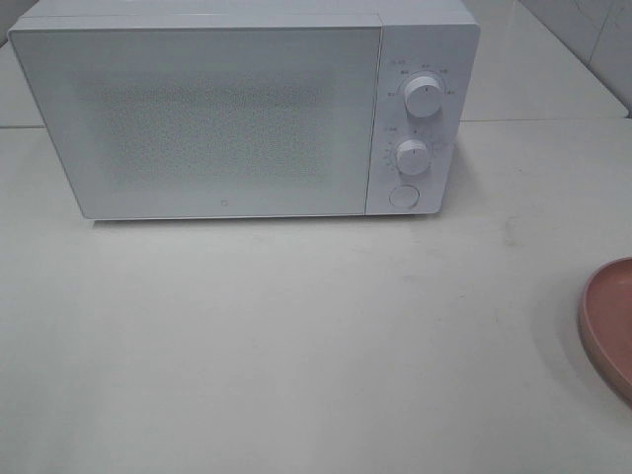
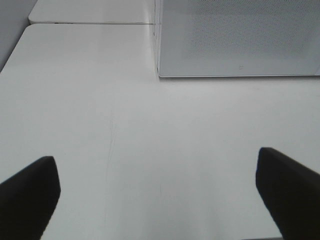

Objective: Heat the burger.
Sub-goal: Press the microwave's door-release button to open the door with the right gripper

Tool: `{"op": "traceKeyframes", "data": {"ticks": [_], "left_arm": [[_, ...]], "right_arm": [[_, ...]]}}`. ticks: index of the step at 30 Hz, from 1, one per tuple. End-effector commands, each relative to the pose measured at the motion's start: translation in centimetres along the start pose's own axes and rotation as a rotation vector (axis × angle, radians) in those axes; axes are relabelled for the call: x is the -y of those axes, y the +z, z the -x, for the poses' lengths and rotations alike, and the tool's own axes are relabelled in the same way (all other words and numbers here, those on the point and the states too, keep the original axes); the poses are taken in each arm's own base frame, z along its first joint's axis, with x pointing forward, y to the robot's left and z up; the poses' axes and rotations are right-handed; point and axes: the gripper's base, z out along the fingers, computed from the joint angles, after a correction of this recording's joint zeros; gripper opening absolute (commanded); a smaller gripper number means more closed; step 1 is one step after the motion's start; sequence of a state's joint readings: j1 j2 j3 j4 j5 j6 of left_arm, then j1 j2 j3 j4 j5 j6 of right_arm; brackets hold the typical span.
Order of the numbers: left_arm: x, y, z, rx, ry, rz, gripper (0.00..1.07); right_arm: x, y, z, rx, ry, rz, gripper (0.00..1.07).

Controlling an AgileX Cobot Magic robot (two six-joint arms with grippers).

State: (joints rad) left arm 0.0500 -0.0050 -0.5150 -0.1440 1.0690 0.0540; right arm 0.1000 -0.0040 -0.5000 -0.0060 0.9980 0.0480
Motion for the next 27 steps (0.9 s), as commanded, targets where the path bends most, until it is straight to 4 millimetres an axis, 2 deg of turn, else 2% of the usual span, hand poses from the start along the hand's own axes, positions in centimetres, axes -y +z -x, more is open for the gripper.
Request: {"op": "traceKeyframes", "data": {"ticks": [1,8,12,16,18,21,27], "left_arm": [[0.1,-0.3,-0.1,0.022,-0.003,-0.005,1.00],[0.1,-0.3,-0.1,0.022,-0.003,-0.005,1.00],[0.1,-0.3,-0.1,0.022,-0.003,-0.005,1.00],[0.1,-0.3,-0.1,0.022,-0.003,-0.005,1.00],[0.1,-0.3,-0.1,0.022,-0.003,-0.005,1.00],[0.1,-0.3,-0.1,0.022,-0.003,-0.005,1.00],[0.1,-0.3,-0.1,0.022,-0.003,-0.005,1.00]], "right_arm": [[0.0,-0.3,-0.3,0.027,-0.004,-0.001,0.76],[0.0,-0.6,0.0,0.044,-0.004,-0.001,0.76],[-0.1,-0.9,1.5,0.057,-0.004,0.000,0.76],[-0.1,-0.3,2.2,0.029,-0.004,-0.001,0.76],[-0.2,0.9,3.1,-0.010,-0.003,-0.002,0.76],[-0.2,1.2,3.3,-0.020,-0.004,-0.002,0.76],[-0.2,3.2,4.7,-0.025,-0.005,-0.002,0.76]]}}
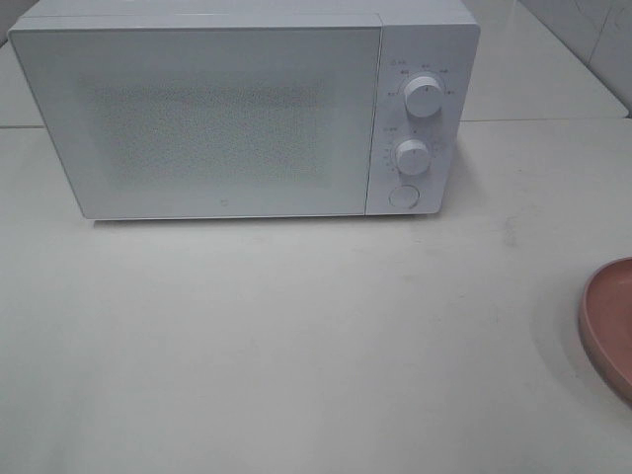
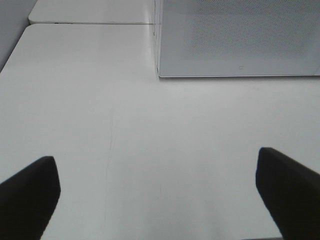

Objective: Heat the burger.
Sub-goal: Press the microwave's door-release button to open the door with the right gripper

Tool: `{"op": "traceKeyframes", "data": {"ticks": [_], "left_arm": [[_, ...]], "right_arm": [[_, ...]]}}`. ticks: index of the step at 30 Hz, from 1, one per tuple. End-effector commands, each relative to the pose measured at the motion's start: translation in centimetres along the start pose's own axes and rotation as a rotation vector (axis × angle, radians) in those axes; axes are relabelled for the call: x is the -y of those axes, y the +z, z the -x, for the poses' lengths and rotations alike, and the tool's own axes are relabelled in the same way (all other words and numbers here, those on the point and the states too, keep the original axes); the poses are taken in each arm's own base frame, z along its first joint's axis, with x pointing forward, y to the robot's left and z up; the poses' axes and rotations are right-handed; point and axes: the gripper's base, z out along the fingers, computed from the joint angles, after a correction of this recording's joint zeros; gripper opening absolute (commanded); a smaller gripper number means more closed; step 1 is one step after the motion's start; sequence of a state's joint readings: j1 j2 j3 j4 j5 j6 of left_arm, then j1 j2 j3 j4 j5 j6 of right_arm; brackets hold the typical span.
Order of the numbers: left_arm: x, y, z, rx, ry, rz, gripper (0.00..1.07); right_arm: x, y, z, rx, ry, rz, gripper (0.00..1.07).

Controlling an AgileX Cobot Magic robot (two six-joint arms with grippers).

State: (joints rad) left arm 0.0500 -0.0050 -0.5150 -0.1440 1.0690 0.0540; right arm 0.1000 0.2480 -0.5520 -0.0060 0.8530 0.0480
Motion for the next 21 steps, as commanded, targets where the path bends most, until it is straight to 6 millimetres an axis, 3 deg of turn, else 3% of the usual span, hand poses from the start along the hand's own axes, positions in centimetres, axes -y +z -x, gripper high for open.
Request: {"op": "traceKeyframes", "data": {"ticks": [1,11,21], "left_arm": [[0.1,-0.3,-0.1,0.022,-0.003,-0.005,1.00],[0.1,-0.3,-0.1,0.022,-0.003,-0.005,1.00],[0.1,-0.3,-0.1,0.022,-0.003,-0.005,1.00]], "right_arm": [[0.0,0.7,0.9,0.031,-0.004,0.000,0.76],[-0.1,2.8,2.7,0.063,-0.005,0.001,0.76],[-0.2,6.1,3.9,-0.008,-0.006,-0.002,0.75]]}}
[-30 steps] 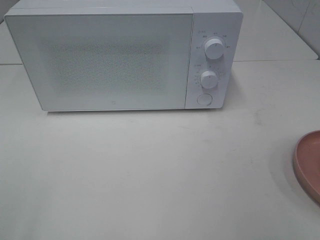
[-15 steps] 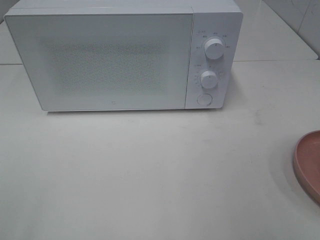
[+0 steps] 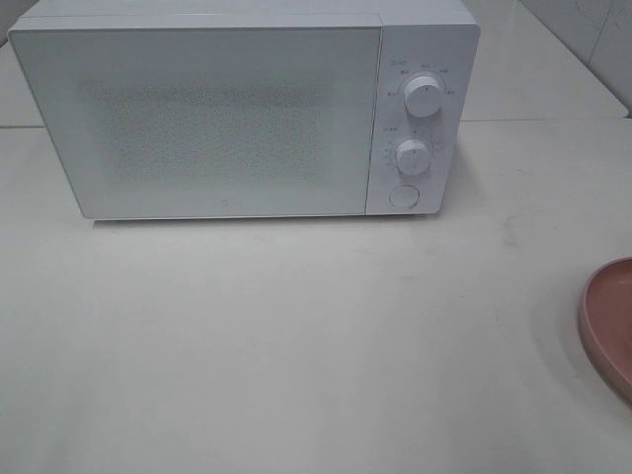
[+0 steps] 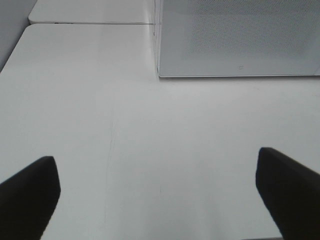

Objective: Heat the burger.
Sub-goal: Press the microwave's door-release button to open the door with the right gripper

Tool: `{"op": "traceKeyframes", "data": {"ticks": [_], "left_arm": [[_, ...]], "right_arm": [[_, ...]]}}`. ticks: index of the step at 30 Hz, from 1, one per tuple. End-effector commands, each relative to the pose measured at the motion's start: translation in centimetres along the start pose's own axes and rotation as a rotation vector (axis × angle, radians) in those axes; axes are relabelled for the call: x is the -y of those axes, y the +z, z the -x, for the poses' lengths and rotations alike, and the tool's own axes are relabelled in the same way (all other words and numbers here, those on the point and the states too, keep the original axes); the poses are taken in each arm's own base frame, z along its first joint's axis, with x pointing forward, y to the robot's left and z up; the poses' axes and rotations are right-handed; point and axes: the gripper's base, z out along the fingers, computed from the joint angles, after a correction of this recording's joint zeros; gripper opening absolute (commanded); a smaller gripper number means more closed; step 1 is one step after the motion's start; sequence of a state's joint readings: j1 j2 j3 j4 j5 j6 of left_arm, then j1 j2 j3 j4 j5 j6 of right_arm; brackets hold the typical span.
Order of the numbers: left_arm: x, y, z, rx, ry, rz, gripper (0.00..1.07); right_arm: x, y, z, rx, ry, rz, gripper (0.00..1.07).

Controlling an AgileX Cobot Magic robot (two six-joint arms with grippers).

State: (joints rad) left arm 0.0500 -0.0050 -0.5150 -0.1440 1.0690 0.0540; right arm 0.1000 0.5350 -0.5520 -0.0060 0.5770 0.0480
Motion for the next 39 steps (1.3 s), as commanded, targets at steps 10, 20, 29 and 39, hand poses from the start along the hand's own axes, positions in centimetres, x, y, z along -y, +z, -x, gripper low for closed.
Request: {"op": "traceKeyframes", "data": {"ticks": [10,20,29,39], "left_arm": [[0.1,-0.3,-0.1,0.022,-0.003,-0.005,1.00],[0.1,-0.3,-0.1,0.022,-0.003,-0.005,1.00],[0.1,-0.3,-0.1,0.022,-0.003,-0.005,1.00],[0.1,-0.3,-0.1,0.022,-0.003,-0.005,1.00]], "right_arm": [[-0.1,3.6,1.5,0.015,0.012,0.008,0.75],[-0.2,6.6,2.3,0.022,0.013,0.007,0.75],[-0.2,9.2,2.5,0.017,0.014,0.005,0.75],[-0.1,13.4,1.6,0.117,0.012,0.006,0.75]]}}
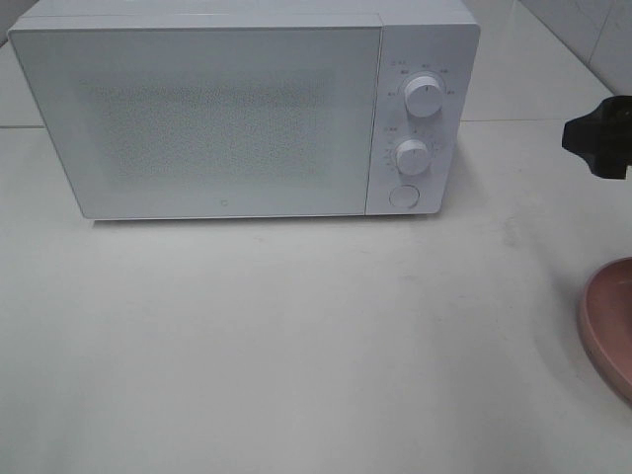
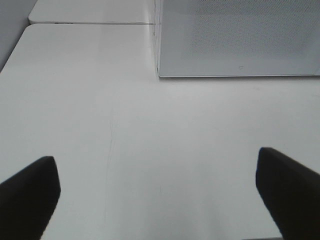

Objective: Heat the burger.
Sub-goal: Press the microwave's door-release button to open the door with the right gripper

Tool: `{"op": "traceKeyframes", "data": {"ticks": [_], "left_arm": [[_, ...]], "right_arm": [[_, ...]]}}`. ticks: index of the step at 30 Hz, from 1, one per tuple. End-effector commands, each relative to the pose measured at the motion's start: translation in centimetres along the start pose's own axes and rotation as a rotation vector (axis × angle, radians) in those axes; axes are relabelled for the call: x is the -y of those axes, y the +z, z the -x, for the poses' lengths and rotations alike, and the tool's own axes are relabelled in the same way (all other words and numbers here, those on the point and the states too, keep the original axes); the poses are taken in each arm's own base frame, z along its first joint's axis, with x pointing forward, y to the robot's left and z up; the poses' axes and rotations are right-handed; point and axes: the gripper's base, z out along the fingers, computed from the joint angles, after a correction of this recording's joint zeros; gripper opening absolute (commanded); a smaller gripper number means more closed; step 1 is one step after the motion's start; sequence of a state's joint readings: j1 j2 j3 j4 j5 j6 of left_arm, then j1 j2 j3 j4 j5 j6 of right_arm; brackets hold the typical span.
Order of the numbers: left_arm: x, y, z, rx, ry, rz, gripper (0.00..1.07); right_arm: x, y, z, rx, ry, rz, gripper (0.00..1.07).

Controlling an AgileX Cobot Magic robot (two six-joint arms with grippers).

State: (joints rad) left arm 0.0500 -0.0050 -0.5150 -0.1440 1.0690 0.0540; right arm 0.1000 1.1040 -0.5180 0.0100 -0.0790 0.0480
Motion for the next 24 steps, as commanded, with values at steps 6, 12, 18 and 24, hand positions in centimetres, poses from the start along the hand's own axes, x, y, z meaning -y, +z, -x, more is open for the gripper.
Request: {"op": "traceKeyframes", "data": {"ticks": [6,12,18,24], "left_arm": [[0.1,-0.3,-0.1,0.022,-0.003,-0.005,1.00],[0.1,-0.3,-0.1,0.022,-0.003,-0.005,1.00],[0.1,-0.3,-0.1,0.022,-0.003,-0.005,1.00],[0.1,-0.3,-0.1,0.022,-0.003,-0.005,1.00]], "right_arm": [[0.2,2.1,-1.8,0.117,-0.015,0.001,0.75],[-1.6,3.3,-3.5,0.206,-0.101,0.049,0.75],[-2.4,4.0,-4.5,0.228,-0.099,0.039,0.75],[-4.7,4.9,-5.4,0.273,-0.123,0.037,0.75]]}}
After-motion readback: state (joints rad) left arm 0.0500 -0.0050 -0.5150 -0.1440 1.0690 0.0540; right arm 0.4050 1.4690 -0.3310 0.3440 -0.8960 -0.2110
